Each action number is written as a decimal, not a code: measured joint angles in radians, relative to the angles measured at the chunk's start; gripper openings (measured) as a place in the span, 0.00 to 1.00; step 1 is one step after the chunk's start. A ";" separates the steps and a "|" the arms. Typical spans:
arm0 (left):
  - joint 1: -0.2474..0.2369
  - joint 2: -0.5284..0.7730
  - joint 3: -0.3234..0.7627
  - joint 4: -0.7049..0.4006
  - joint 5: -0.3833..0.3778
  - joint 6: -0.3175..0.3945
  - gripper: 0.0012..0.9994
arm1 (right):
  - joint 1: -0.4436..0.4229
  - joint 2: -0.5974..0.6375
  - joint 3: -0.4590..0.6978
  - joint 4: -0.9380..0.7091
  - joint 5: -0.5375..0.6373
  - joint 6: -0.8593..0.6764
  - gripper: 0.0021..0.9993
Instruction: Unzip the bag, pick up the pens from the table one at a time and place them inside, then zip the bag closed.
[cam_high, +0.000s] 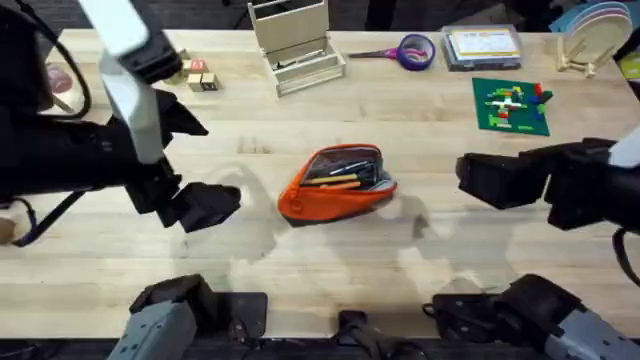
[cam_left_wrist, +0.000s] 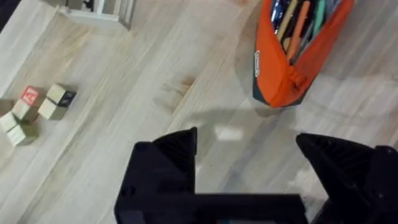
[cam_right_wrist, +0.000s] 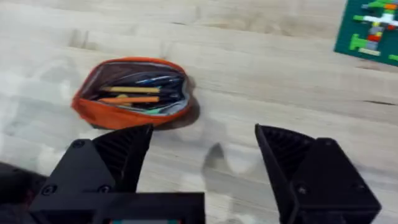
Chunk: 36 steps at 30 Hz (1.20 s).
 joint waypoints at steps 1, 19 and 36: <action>0.018 0.008 0.000 -0.010 0.016 0.028 0.99 | 0.000 0.000 0.000 0.003 -0.013 0.002 1.00; 0.112 0.275 0.000 -0.128 0.189 0.356 0.99 | 0.000 0.141 0.001 0.068 -0.380 0.022 1.00; 0.112 0.389 0.000 -0.181 0.143 0.493 0.99 | 0.143 0.263 0.001 0.134 -0.487 0.077 1.00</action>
